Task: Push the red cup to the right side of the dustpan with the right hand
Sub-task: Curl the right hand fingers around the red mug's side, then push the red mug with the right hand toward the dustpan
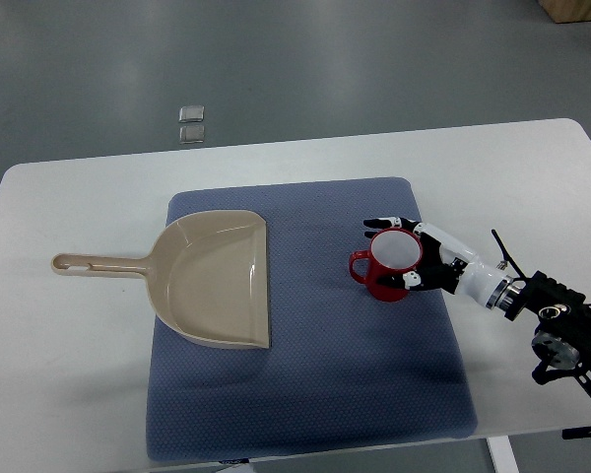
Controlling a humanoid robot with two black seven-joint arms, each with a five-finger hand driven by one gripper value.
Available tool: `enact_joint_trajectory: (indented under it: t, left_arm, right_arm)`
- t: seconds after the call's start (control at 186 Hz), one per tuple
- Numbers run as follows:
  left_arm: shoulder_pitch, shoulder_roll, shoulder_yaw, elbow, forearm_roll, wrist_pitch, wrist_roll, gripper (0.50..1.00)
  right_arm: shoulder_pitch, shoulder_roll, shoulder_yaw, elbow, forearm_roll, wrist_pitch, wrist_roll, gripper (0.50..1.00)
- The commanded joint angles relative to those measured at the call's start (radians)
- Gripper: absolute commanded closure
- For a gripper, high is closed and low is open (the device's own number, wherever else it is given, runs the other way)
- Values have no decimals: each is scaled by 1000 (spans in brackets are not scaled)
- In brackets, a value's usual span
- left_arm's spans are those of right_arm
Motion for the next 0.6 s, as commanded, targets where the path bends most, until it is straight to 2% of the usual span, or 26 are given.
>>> enact_joint_trajectory:
  t: [0.0, 0.156, 0.595]
  left_arm:
    - [-1, 0, 0, 0, 0, 0, 0, 500]
    - [1, 0, 0, 0, 0, 0, 0, 500]
    - [1, 0, 0, 3, 0, 0, -1, 500]
  right_arm:
    - [-1, 6, -15, -2, -2, -2, 0, 566]
    - [-3, 24, -10, -4, -2, -8, 0, 566]
    - [-3, 124, -27, -5, -6, -114, 0, 568]
